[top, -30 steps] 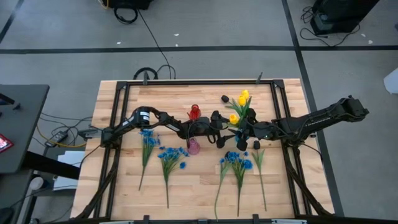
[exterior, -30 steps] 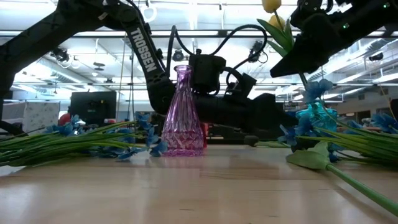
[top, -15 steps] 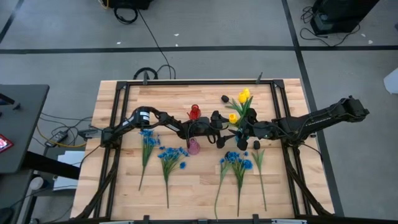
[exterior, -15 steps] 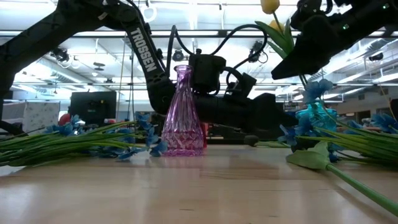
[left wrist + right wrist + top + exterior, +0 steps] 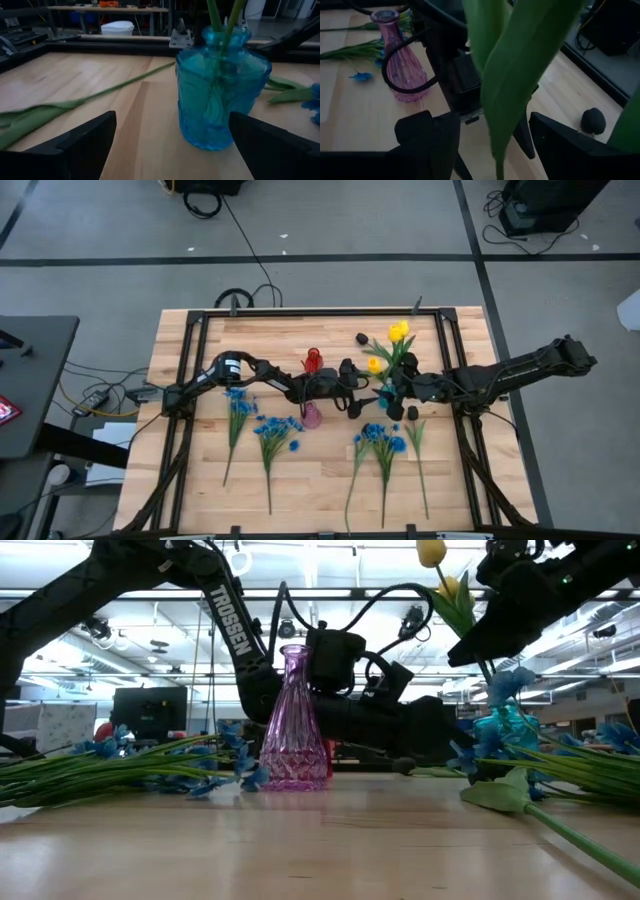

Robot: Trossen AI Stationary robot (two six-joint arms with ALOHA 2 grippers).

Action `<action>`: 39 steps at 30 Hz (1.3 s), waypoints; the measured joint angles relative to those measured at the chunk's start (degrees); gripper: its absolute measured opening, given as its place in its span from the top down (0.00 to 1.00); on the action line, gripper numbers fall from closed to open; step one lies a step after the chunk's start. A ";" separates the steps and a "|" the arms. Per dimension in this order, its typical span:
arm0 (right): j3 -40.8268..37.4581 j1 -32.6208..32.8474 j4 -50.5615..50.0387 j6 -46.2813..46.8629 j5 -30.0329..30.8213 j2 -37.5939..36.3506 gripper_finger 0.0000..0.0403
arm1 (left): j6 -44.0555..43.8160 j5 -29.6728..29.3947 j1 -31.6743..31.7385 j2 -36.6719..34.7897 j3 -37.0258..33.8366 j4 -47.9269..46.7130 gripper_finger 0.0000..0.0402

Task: Sort flowers into vase by color
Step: Put the yellow flower into the blue vase, then put the bottom right black flower into the pink vase

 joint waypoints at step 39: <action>-0.01 8.26 -9.41 -2.36 -5.77 -23.63 0.31 | 3.04 4.66 2.49 -16.20 -0.07 -27.99 0.02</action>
